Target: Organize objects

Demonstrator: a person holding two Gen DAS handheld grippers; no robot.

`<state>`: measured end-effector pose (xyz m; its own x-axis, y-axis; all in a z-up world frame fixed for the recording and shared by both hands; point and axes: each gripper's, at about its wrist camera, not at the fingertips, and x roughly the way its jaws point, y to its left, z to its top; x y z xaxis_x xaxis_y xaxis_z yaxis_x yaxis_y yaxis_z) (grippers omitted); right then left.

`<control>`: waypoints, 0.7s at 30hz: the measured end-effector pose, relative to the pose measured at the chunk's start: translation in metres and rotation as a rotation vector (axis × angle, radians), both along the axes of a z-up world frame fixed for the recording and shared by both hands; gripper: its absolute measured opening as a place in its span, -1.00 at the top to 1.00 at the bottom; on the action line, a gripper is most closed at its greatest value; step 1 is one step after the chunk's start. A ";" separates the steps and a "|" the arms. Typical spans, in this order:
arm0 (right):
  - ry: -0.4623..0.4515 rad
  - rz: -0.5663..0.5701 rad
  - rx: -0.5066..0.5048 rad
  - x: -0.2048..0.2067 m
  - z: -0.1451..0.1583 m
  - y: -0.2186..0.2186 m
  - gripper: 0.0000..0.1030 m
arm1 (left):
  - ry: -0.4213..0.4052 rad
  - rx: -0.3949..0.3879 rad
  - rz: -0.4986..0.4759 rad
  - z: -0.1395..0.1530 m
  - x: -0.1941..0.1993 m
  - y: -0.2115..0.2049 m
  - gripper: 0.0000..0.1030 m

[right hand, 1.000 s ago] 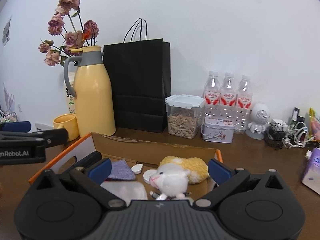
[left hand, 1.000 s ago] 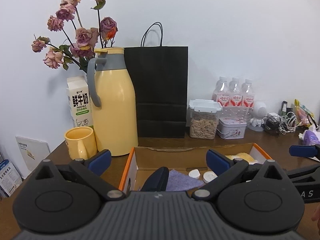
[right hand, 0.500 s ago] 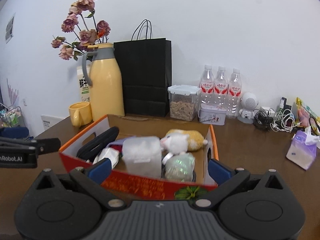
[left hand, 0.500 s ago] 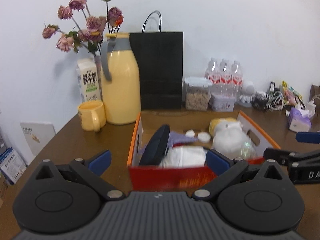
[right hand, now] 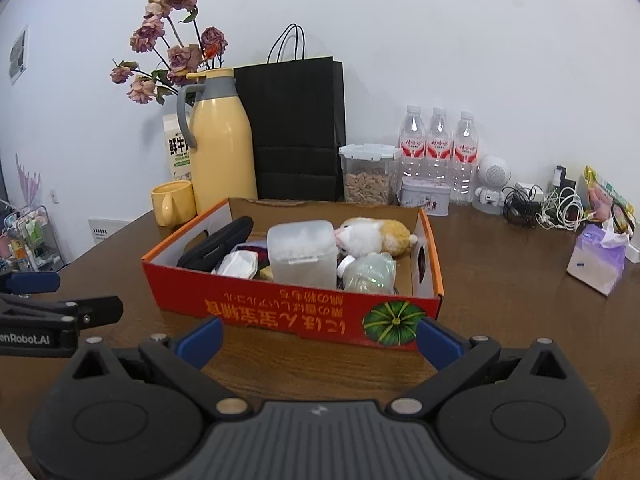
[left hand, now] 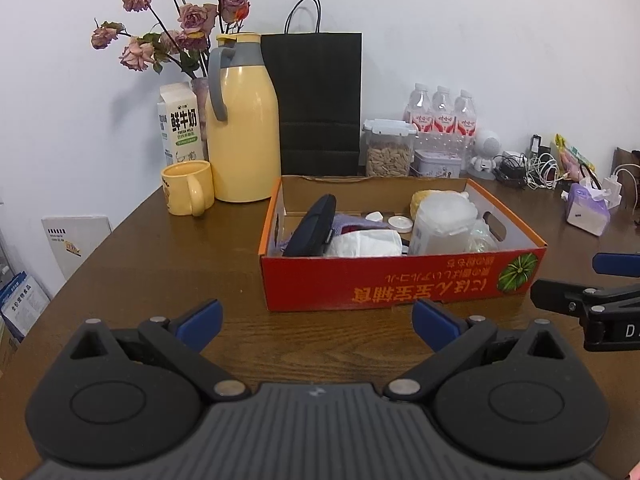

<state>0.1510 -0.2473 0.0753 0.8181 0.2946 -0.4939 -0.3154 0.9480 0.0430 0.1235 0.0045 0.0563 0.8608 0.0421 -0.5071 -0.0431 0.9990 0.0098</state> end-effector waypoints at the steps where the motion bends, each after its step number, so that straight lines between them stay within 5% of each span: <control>1: 0.002 0.000 0.000 -0.001 0.000 0.000 -1.00 | 0.001 -0.001 -0.002 -0.001 -0.001 0.000 -1.00; 21: 0.006 0.001 -0.002 -0.004 -0.001 0.001 -1.00 | 0.002 -0.006 -0.004 -0.001 -0.007 -0.001 -1.00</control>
